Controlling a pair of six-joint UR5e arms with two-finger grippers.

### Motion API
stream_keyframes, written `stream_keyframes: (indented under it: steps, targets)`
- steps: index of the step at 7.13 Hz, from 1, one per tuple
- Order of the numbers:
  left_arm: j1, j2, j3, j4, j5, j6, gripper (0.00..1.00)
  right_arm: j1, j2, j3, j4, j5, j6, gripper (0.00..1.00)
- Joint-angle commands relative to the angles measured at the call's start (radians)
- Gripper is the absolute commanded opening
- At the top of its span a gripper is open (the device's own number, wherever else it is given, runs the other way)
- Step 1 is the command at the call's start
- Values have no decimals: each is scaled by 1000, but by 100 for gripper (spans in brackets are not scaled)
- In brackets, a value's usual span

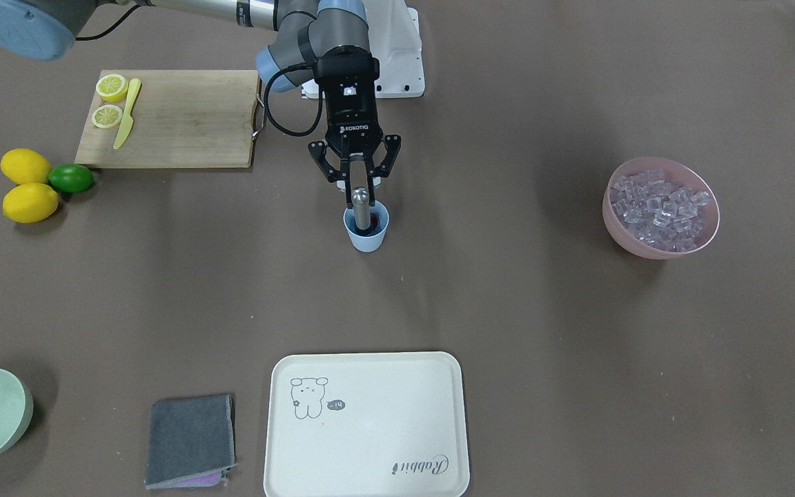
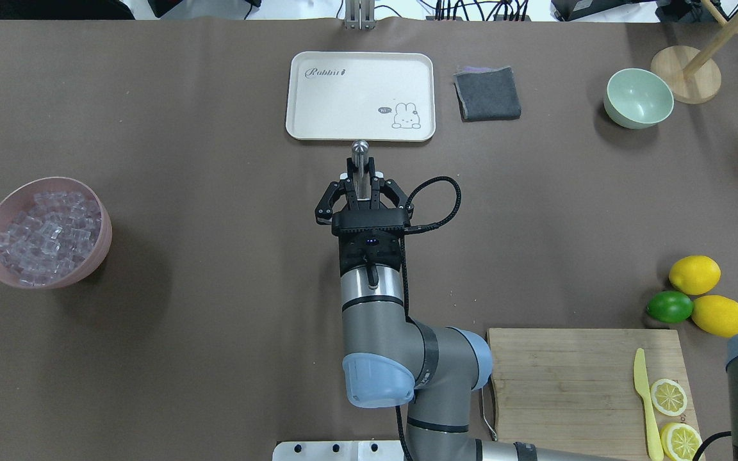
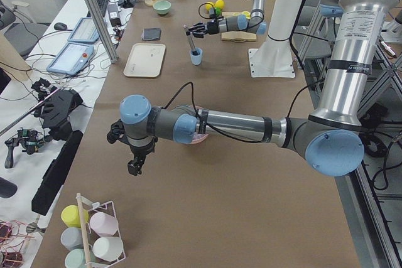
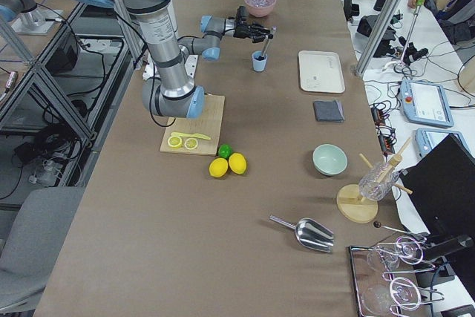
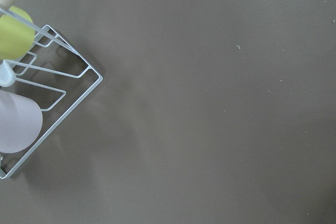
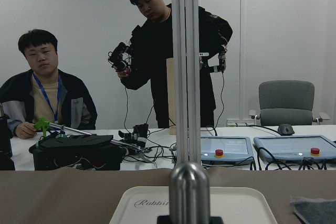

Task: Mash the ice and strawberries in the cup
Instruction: 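Lift the steel rod out of the cup and carry it toward the green bowl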

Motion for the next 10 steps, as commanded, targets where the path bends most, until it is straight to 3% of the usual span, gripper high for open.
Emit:
stream_keyframes:
  steps: [1, 4, 6, 8, 10]
  targets:
    - [0, 4, 7, -14, 0, -1, 97, 1, -2, 21, 0, 16, -3, 0]
    - [1, -10, 7, -18, 0, -4, 97, 55, -64, 142, 0, 120, -42, 0]
    - [1, -11, 6, -18, 0, -4, 97, 81, -134, 302, 5, 184, -134, 0]
    - [3, -28, 3, -18, 0, -1, 97, 169, -182, 335, 0, 326, -133, 0]
    - [1, -42, -3, -24, 0, -2, 97, 280, -255, 341, 3, 533, -60, 0]
